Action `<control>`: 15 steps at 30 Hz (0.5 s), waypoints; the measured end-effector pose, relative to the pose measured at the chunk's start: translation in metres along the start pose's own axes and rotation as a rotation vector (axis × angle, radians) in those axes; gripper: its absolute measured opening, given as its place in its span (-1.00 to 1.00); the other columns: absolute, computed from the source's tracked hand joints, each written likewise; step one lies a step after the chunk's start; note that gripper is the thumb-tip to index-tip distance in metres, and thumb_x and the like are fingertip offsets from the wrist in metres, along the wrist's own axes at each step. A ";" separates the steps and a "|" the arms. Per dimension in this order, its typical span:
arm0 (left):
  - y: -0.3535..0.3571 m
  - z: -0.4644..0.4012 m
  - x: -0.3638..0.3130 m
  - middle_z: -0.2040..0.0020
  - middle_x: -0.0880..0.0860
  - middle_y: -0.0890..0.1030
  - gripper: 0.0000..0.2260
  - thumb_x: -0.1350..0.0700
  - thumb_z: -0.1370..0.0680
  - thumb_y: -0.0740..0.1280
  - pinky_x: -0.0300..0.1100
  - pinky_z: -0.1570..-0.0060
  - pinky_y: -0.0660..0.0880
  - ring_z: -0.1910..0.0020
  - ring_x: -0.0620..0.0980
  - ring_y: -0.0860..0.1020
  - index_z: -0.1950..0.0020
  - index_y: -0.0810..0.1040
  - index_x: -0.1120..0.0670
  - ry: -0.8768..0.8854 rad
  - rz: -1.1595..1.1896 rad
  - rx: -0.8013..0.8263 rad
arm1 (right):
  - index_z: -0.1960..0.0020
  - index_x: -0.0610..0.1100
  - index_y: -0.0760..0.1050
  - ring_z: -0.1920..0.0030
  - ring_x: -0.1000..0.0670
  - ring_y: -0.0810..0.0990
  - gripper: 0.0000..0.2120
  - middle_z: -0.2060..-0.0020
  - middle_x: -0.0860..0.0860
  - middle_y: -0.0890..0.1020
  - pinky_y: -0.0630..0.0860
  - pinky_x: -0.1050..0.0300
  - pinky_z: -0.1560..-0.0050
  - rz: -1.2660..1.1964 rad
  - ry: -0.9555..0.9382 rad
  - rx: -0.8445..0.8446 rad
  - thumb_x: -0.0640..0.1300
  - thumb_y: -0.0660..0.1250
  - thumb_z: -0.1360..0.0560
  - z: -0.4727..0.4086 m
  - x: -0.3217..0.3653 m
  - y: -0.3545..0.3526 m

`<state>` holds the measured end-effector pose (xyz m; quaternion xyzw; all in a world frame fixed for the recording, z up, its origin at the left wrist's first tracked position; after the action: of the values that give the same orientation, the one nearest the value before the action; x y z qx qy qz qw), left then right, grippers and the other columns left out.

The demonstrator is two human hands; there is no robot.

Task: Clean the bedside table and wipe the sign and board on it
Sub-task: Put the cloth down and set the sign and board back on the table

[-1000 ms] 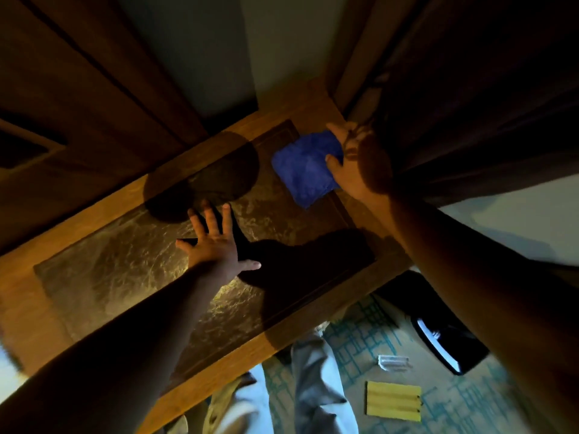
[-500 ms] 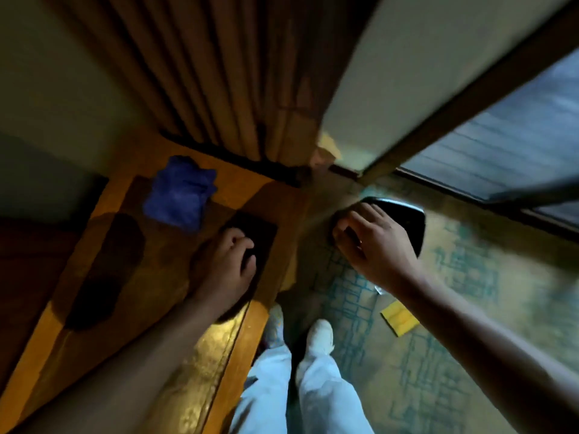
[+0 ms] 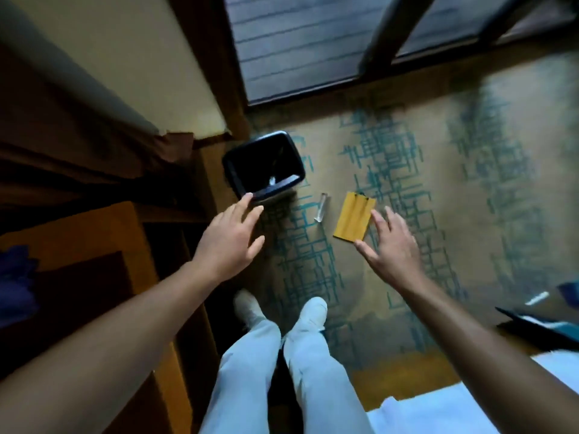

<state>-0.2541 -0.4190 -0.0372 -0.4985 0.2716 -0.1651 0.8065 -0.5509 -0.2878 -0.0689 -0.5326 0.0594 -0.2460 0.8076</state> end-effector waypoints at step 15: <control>0.186 -0.163 -0.118 -0.57 0.26 0.23 -0.44 0.03 -0.54 0.31 0.11 -0.48 0.26 -0.53 0.24 0.25 -0.52 0.34 0.16 0.157 -0.105 0.188 | -0.61 -0.04 0.03 -0.59 -0.16 0.04 -0.15 -0.61 -0.11 0.07 0.15 -0.19 -0.50 -0.010 0.305 0.157 0.35 0.23 -0.50 -0.088 -0.191 0.160</control>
<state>-0.4477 -0.3885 -0.2287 -0.4198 0.2909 -0.2706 0.8161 -0.6949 -0.2228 -0.2806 -0.4246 0.1594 -0.3318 0.8272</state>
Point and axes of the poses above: each hand's wrist, its own z-axis away from the middle knuckle, its own y-axis out of the palm, x = y × z, the point moved 6 cm from there along -z, towards the middle knuckle
